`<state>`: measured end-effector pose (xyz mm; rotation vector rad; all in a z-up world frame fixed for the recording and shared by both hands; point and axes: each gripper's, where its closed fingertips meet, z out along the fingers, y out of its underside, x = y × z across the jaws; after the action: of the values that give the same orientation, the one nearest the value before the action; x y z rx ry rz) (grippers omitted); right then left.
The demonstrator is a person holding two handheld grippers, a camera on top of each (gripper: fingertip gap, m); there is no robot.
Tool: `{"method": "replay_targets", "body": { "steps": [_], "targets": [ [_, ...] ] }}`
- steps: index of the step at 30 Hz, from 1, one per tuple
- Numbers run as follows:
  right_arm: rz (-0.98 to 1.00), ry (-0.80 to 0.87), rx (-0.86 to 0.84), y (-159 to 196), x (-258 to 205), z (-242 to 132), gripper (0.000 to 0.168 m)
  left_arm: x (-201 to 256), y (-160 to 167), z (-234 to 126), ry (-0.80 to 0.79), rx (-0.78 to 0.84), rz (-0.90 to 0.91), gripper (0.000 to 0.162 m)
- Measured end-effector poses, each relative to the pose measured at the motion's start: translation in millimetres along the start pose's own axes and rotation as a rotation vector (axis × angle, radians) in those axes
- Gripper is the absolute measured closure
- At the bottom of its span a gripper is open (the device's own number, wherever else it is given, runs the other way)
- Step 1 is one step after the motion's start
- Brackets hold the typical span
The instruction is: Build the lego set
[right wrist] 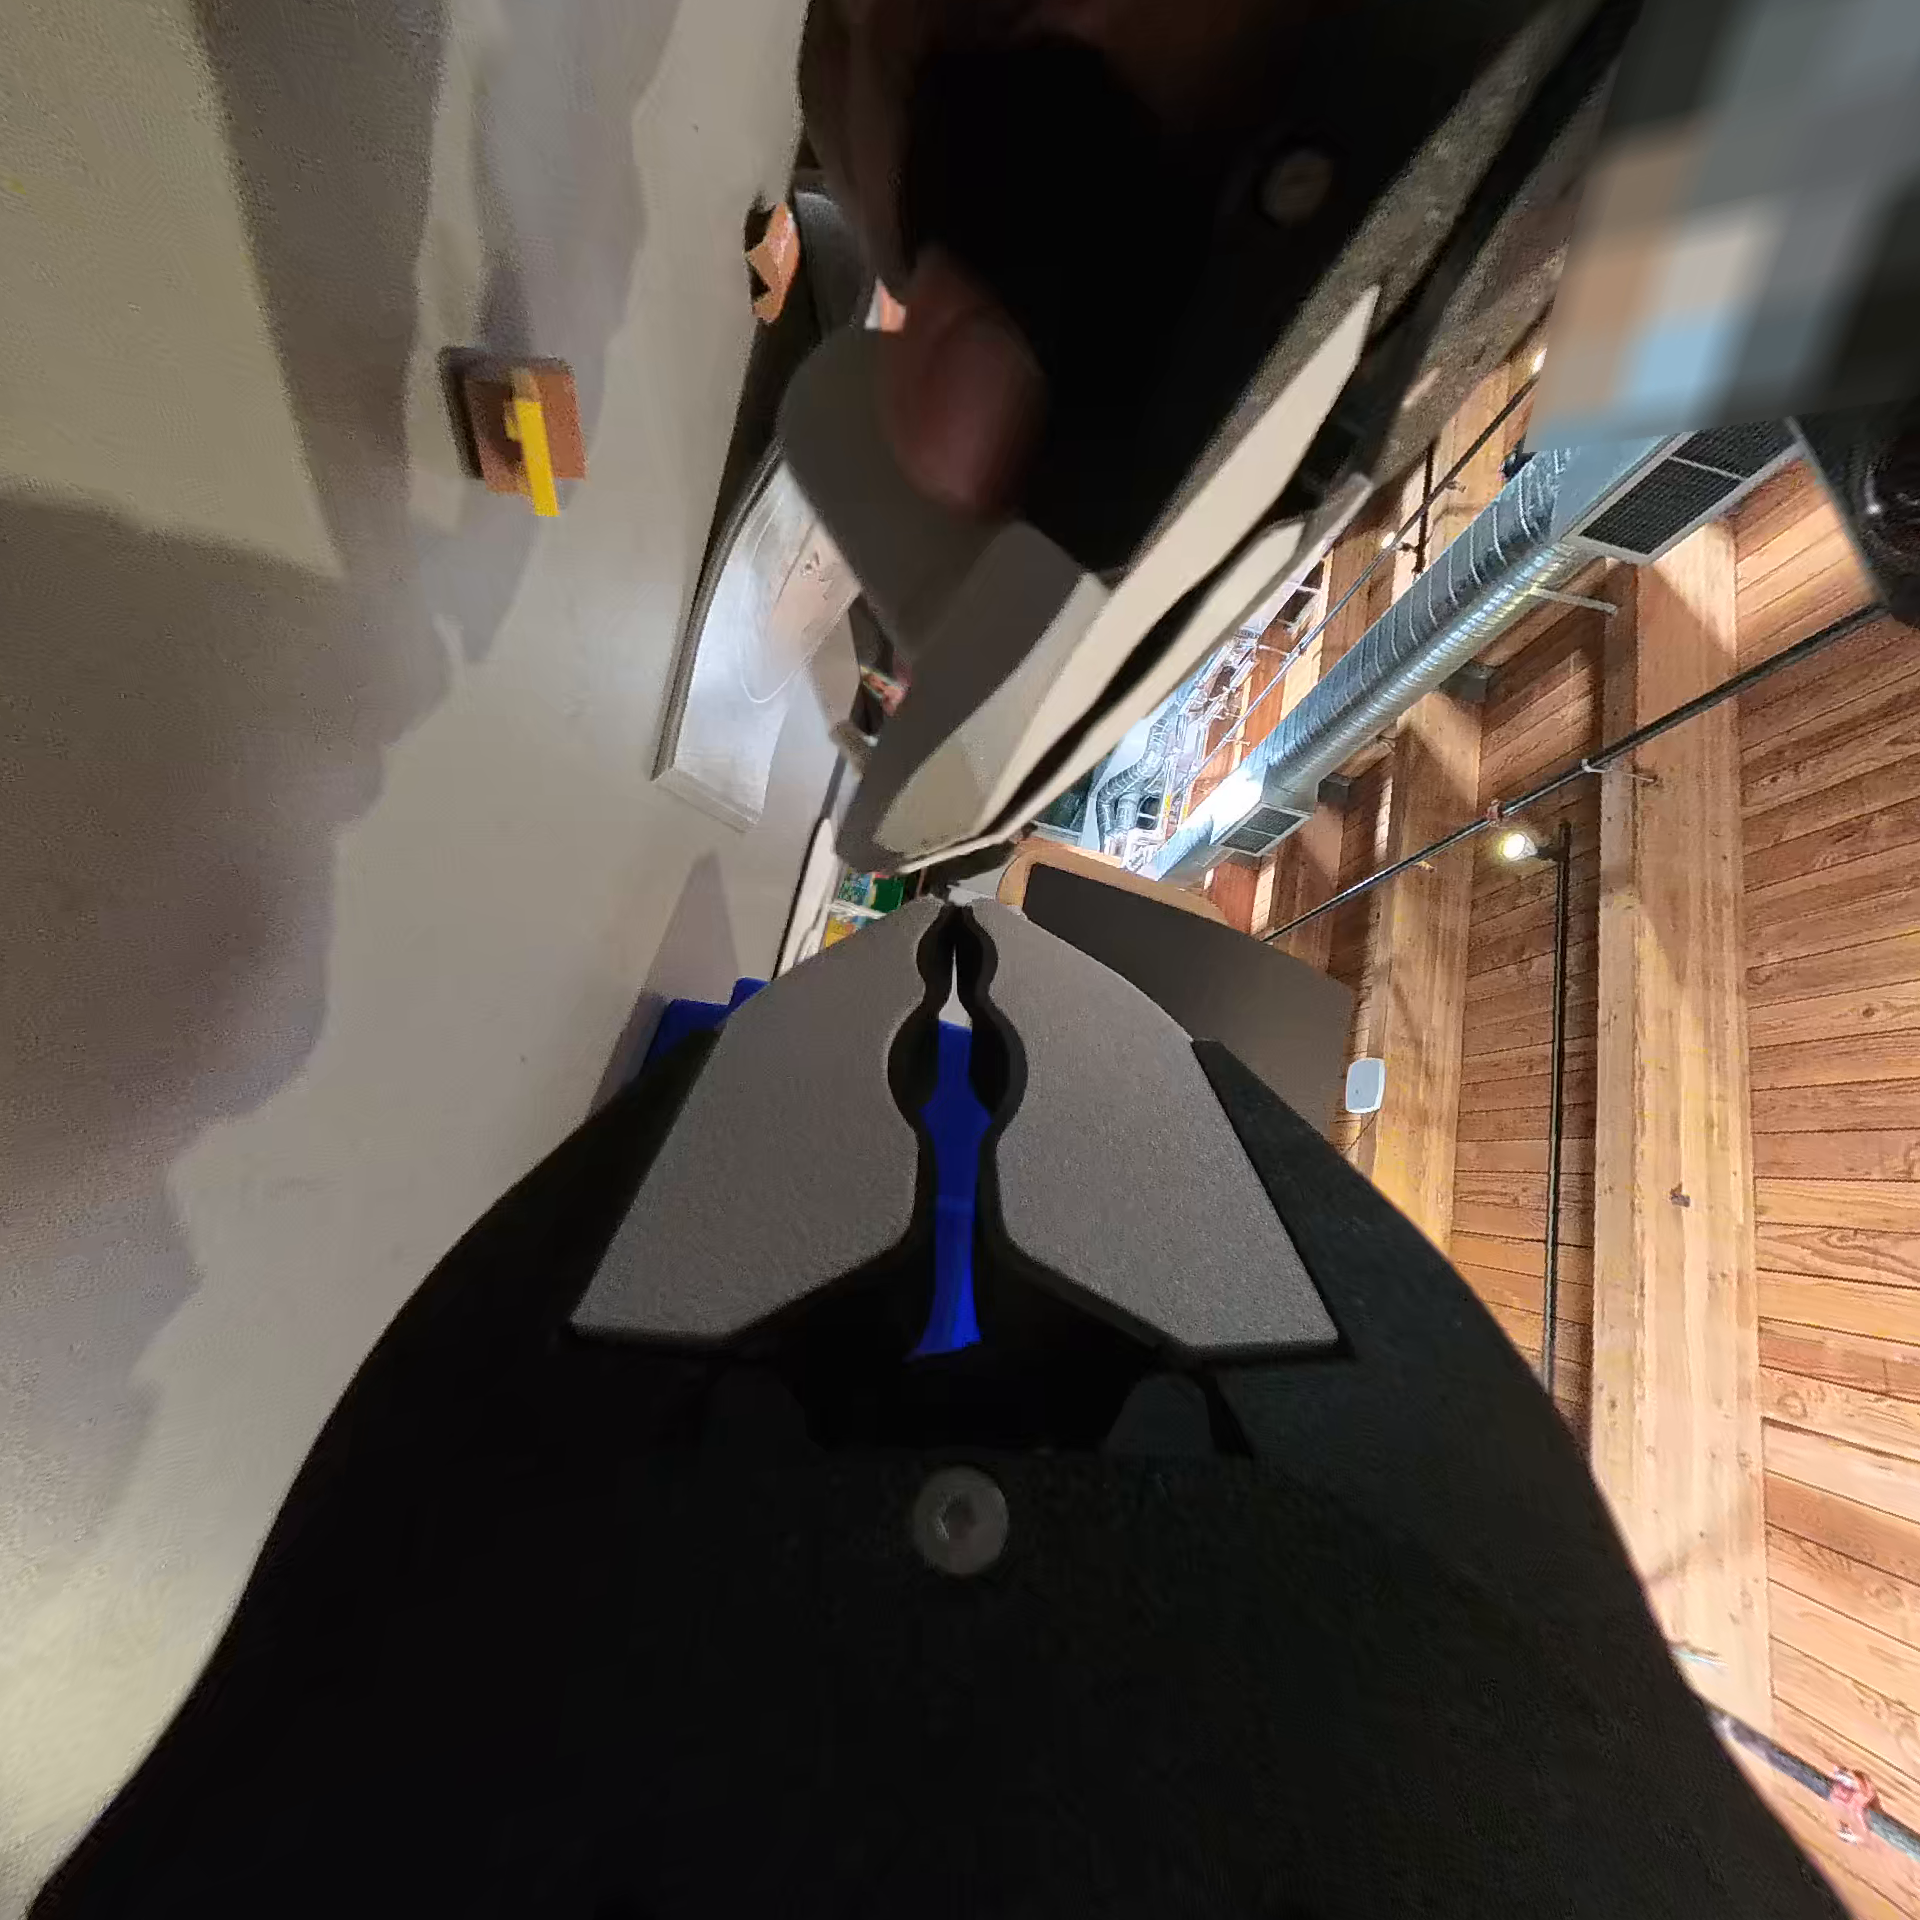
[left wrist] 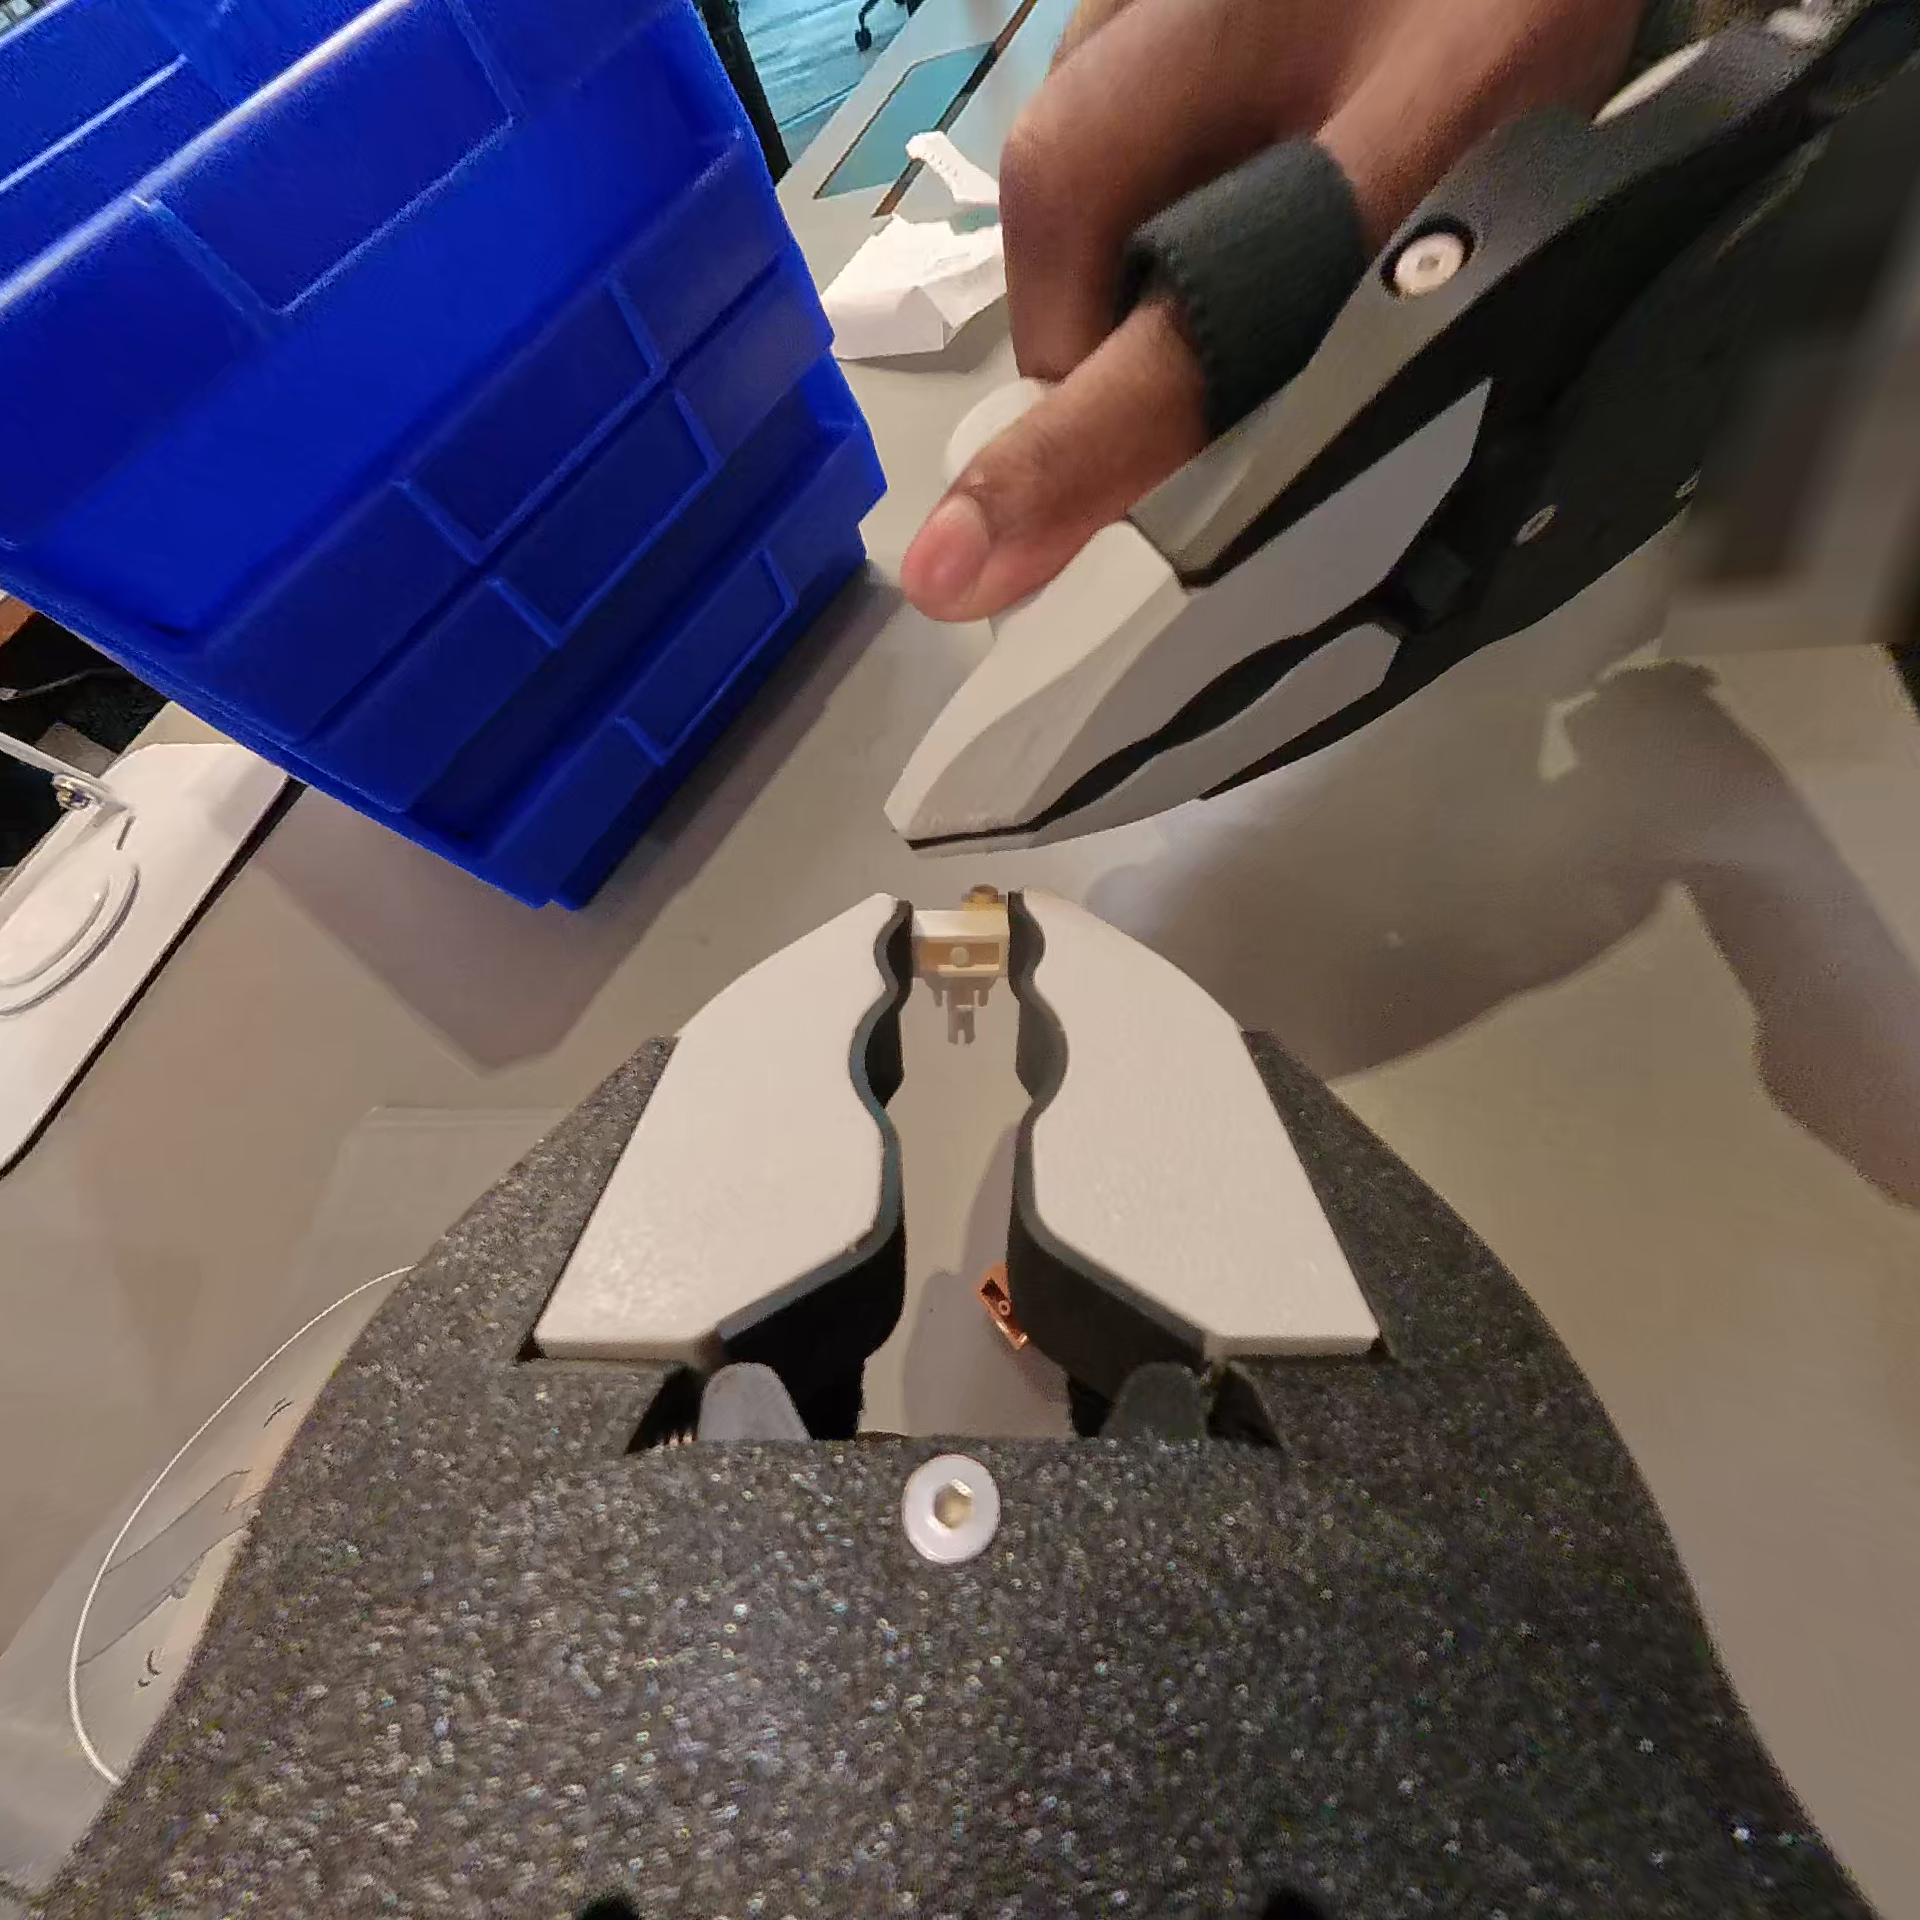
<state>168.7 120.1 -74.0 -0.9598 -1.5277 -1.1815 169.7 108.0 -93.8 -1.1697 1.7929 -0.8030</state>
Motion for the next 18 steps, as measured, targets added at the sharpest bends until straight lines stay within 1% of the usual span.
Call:
{"method": "replay_targets", "body": {
  "steps": [2,6,10,18],
  "targets": [
    [-0.015,0.015,0.006,0.8,-1.1,-0.5,0.168,-1.0,-3.9,-3.2,0.008,0.032,-0.022,0.145],
    [0.025,0.052,0.037,-1.5,4.6,-3.8,0.156,1.4,-20.3,-15.1,0.073,0.167,-0.087,0.145],
    [0.06,0.11,0.063,-6.6,16.3,-8.3,0.151,4.2,-36.2,-26.1,0.132,0.289,-0.142,0.145],
    [0.075,0.191,0.07,-8.9,27.6,-11.7,0.151,5.8,-40.6,-26.3,0.139,0.323,-0.155,0.145]
  ]
}}
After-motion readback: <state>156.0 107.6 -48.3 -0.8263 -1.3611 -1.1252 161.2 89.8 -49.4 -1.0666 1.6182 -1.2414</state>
